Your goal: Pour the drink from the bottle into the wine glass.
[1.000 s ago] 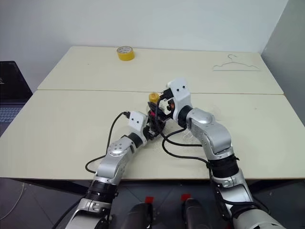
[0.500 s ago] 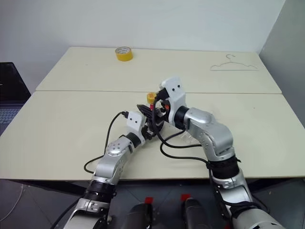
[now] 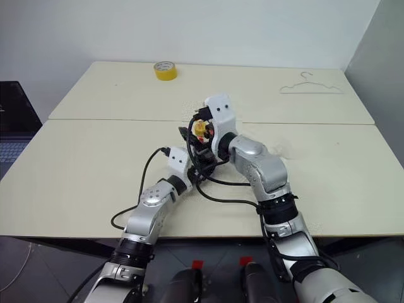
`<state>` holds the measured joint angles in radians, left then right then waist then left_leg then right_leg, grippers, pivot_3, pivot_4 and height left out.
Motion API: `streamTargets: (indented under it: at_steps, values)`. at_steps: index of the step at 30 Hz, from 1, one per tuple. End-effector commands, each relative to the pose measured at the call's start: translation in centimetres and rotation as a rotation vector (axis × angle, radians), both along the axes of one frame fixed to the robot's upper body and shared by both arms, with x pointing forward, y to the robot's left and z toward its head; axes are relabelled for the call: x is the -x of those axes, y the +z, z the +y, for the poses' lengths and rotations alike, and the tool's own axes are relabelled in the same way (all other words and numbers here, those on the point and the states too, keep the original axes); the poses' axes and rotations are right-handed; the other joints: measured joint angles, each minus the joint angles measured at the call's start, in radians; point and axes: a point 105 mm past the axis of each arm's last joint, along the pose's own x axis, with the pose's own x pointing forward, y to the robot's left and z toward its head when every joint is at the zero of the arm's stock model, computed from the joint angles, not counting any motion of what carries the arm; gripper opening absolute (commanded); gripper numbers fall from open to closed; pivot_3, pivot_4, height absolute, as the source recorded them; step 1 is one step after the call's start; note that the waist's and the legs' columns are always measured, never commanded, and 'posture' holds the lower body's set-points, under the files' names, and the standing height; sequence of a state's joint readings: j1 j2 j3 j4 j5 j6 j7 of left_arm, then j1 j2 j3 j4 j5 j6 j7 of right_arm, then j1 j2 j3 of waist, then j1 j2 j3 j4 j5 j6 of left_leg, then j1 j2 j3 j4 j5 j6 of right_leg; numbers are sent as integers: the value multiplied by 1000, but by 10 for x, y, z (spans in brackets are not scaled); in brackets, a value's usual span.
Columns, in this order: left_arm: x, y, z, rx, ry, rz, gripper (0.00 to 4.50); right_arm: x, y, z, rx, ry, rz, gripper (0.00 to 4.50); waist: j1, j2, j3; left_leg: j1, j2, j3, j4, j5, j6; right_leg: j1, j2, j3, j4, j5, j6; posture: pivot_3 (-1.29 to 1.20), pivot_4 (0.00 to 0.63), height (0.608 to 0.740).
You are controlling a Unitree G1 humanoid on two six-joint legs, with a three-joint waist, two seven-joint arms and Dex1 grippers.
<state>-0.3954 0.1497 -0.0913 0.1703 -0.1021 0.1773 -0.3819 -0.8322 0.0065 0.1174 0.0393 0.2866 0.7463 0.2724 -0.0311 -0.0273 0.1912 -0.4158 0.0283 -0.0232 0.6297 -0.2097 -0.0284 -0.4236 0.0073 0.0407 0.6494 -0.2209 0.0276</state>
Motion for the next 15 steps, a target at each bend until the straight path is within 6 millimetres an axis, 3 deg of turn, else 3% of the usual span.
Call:
streamTargets:
  at_steps: [1,15]
  values:
    - [-1,12,-3,13,-4,-52,3265,-4,20,-3,-38,-30,-64,4472,0,0,0,0,0,0,0,0,0,0,0,0,0,0,0,0,150,740]
    - [-1,13,-2,12,-6,-56,3265,-13,16,-15,-53,-67,-48,4472,0,0,0,0,0,0,0,0,0,0,0,0,0,0,0,0,150,740]
